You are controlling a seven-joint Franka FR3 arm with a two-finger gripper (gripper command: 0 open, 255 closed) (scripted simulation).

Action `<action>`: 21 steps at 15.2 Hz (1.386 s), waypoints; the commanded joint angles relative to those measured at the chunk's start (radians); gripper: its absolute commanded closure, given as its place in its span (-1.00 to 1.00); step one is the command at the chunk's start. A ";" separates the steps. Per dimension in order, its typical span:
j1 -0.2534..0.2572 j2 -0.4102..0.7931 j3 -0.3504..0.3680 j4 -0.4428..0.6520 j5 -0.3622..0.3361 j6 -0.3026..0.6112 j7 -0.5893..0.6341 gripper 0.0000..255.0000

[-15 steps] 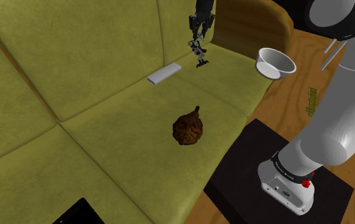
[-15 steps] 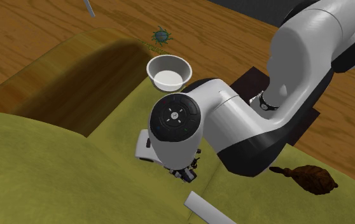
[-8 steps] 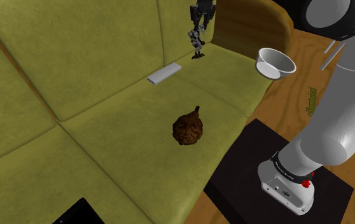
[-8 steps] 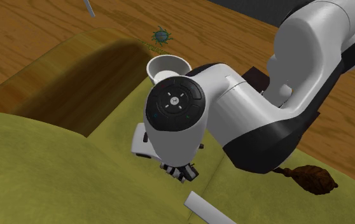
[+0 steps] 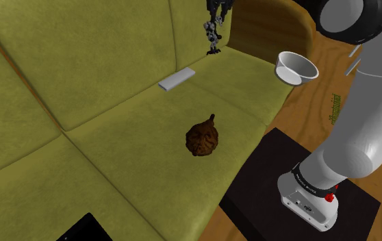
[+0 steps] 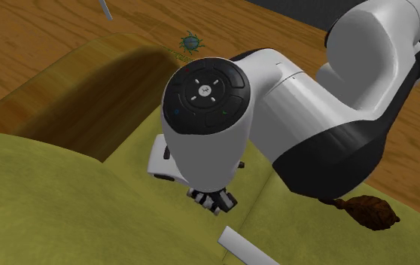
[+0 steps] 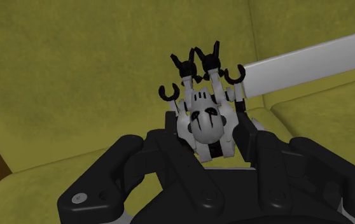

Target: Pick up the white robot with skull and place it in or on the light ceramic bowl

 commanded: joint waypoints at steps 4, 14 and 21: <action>-0.007 0.050 0.000 0.150 0.006 -0.100 -0.001 1.00; -0.085 -0.133 -0.042 -0.062 -0.004 -0.071 -0.128 1.00; -0.162 -0.256 -0.099 -0.200 -0.017 -0.056 -0.268 1.00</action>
